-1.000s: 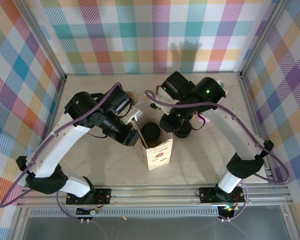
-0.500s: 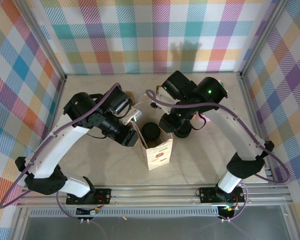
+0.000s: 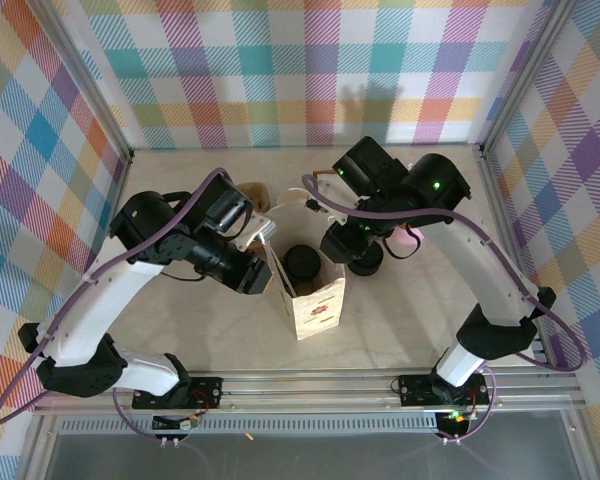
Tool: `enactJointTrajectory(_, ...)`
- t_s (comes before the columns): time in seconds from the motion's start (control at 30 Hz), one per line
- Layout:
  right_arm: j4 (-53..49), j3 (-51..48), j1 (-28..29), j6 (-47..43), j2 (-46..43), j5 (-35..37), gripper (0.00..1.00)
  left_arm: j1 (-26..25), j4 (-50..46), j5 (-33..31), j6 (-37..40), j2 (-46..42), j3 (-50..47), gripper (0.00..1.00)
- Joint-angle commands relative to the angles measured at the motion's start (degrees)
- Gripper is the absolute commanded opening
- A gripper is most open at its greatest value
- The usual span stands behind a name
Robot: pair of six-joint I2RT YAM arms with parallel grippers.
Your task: Pack the takeout coffee
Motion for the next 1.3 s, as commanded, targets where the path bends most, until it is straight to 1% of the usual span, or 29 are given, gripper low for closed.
enactJointTrajectory(0.0,-0.5,2.1,0.4,0.0,-1.2,0.0,0.36,-0.8,1.3,-1.0,-0.4,-1.4,-0.7,0.39)
enactJointTrajectory(0.13,0.9,4.4,0.4,0.2,-1.3,-0.3,0.38,-0.7,2.7,-2.0,-0.5,-1.7,-0.5,0.39)
enactJointTrajectory(0.27,5.3,4.8,0.4,0.4,-2.8,0.5,0.4,-0.6,4.8,-3.7,-1.4,-2.3,-0.5,0.39)
enactJointTrajectory(0.37,11.3,2.8,0.4,2.8,-5.3,2.9,0.41,-0.3,6.5,-5.5,-2.0,-2.8,-0.1,0.39)
enactJointTrajectory(0.47,19.8,-2.0,0.4,3.7,-9.3,5.9,0.43,0.2,8.0,-7.5,-2.7,-3.1,1.2,0.39)
enactJointTrajectory(0.6,32.4,-10.0,0.4,4.5,-14.9,10.3,0.49,2.5,9.4,-9.5,-4.4,-2.4,4.2,0.4)
enactJointTrajectory(0.67,36.9,-12.6,0.4,4.4,-16.6,12.2,0.52,4.1,10.5,-10.5,-5.2,-2.1,5.5,0.41)
enactJointTrajectory(0.77,40.0,-13.4,0.3,3.8,-16.8,16.3,0.54,7.3,13.2,-12.3,-6.3,-2.3,6.3,0.42)
enactJointTrajectory(0.87,39.4,-11.9,-0.6,3.4,-14.6,22.3,0.58,10.4,17.0,-14.3,-6.7,-2.8,5.7,0.45)
enactJointTrajectory(0.97,36.2,-7.7,-3.8,6.4,-10.7,27.4,0.62,13.0,21.0,-15.8,-6.2,-3.1,4.0,0.5)
enactJointTrajectory(1.0,35.0,-6.4,-5.5,8.3,-9.4,27.2,0.62,13.6,22.1,-16.0,-5.9,-3.0,3.6,0.53)
enactJointTrajectory(1.03,34.0,-5.5,-8.5,10.8,-8.4,25.4,0.63,14.1,23.5,-15.7,-5.1,-2.6,3.2,0.55)
enactJointTrajectory(1.13,32.8,-5.4,-16.8,17.8,-6.0,17.8,0.65,15.8,25.4,-13.2,-3.3,-0.1,4.0,0.59)
enactJointTrajectory(1.27,31.0,-4.9,-22.2,20.8,-1.5,14.0,0.69,18.2,25.8,-9.7,-3.2,5.6,7.6,0.6)
